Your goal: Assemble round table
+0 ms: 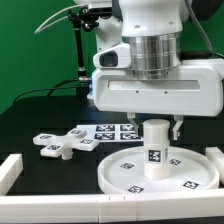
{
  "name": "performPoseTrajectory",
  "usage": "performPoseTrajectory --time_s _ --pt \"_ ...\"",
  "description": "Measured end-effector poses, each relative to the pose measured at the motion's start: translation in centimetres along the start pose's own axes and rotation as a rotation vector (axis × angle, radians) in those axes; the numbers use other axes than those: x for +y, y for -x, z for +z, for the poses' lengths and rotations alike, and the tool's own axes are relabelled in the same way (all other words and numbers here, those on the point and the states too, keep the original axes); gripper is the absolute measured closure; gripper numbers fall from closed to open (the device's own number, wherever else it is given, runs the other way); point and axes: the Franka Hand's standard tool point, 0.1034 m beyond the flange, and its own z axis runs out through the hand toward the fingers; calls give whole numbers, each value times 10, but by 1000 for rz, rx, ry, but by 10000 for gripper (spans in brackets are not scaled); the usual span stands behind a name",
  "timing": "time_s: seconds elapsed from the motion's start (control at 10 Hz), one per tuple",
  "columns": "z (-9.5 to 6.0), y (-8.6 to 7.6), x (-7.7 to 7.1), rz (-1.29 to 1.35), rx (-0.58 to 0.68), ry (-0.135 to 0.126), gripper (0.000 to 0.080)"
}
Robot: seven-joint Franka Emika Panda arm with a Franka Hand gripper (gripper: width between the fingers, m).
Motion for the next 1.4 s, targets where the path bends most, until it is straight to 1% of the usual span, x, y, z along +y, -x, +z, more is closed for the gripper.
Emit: performPoseTrajectory --time_s 0.2,0.3,0.4,0.6,0.8,1.0,1.2,1.3,1.4 --pt "0 0 -1 132 -2 -4 390" --pt "0 0 -1 146 -3 -5 390" --pt "0 0 -1 240 -5 -14 390" --pt "0 0 0 463 -14 -56 390" --pt "0 0 -1 621 -32 -84 390" --pt "1 1 -2 653 -34 -84 390" --pt "2 1 -2 633 -35 -83 191" --pt "2 2 -3 574 -31 -76 191" --pt "0 3 -7 476 -22 -58 159"
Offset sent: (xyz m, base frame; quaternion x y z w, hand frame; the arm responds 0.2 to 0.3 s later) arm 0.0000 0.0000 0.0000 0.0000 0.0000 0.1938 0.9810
